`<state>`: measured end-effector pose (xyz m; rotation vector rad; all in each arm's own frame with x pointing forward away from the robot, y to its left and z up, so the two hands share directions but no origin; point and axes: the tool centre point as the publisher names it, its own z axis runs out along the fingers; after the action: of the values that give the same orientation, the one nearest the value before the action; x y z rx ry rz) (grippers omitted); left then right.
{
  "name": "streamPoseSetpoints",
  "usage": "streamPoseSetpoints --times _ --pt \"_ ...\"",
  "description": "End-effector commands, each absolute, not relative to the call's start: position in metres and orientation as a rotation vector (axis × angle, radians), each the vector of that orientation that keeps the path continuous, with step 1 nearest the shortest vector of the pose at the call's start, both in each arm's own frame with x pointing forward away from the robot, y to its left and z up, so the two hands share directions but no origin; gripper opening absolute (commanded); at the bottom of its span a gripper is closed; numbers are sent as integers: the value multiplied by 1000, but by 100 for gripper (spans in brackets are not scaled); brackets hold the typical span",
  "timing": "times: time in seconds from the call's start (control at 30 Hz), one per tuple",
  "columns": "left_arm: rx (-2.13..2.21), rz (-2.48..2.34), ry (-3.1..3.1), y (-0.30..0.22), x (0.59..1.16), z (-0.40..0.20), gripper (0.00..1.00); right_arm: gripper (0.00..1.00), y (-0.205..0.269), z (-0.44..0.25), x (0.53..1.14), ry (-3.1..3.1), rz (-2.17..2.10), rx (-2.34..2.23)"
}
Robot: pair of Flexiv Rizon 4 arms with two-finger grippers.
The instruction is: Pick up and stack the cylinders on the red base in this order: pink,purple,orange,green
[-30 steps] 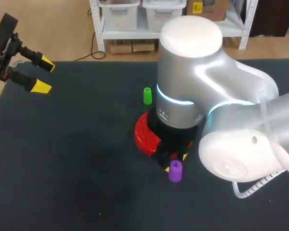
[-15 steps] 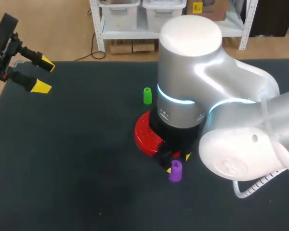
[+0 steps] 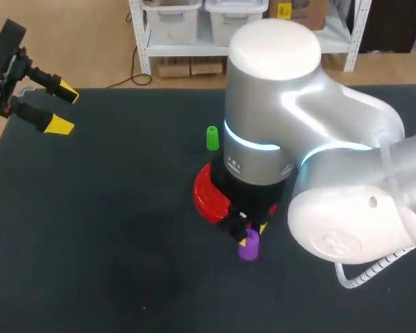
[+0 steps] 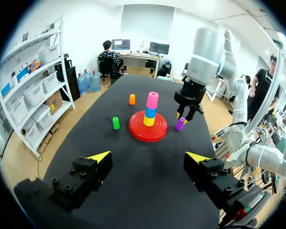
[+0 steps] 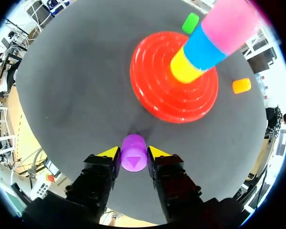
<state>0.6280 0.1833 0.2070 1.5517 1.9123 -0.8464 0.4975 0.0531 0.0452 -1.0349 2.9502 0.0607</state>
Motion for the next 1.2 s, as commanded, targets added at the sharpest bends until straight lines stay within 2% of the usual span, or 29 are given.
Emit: streamPoseSetpoints --times 0.03,0.47,0.83,0.97,1.1,1.2 --pt "1551 -845 1908 184 628 206 100 0 49 86 502 2920 76 -1024" --pt "1551 -845 1908 184 628 206 100 0 52 206 557 2777 151 -963" --pt "1551 -845 1908 184 628 206 100 0 52 224 615 2731 119 -865" --pt "1551 -845 1908 184 628 206 100 7 52 224 615 2731 119 -865" --pt "1551 -845 1908 184 628 206 100 0 52 224 615 2731 119 -865" --pt "1551 -845 1908 184 628 206 100 0 52 224 615 2731 119 -865"
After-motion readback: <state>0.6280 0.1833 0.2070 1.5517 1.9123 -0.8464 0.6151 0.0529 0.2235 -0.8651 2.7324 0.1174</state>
